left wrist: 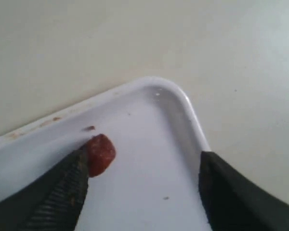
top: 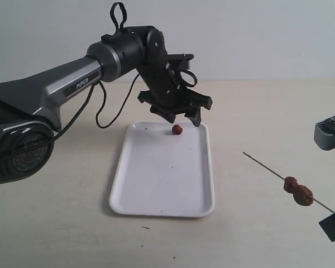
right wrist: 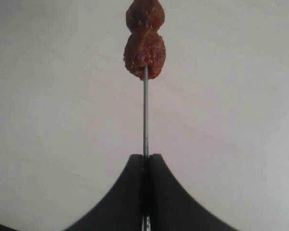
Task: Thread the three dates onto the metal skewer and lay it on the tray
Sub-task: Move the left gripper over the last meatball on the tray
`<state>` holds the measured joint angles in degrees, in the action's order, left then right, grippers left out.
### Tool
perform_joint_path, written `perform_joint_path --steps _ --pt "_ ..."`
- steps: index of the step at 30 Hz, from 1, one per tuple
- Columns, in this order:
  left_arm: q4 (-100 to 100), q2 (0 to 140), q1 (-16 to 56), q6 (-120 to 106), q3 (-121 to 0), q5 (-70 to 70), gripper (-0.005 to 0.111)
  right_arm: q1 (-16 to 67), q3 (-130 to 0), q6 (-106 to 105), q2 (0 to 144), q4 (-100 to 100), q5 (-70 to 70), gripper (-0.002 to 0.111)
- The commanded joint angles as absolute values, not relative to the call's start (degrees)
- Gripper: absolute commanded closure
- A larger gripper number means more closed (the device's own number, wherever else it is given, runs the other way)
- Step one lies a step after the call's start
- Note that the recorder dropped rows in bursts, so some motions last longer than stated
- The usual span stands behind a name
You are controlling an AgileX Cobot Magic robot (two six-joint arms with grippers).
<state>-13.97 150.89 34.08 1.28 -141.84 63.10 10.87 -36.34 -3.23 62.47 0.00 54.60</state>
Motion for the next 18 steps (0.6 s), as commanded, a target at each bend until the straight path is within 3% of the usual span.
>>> perform_joint_path --steps 1,18 --pt "-13.8 150.6 35.4 -1.8 -142.1 63.1 0.042 10.7 -36.3 -3.4 62.0 0.0 54.7 0.108" --pt "-9.8 150.6 35.5 5.8 -142.1 64.0 0.042 10.7 -36.3 -3.4 62.0 0.0 54.7 0.108"
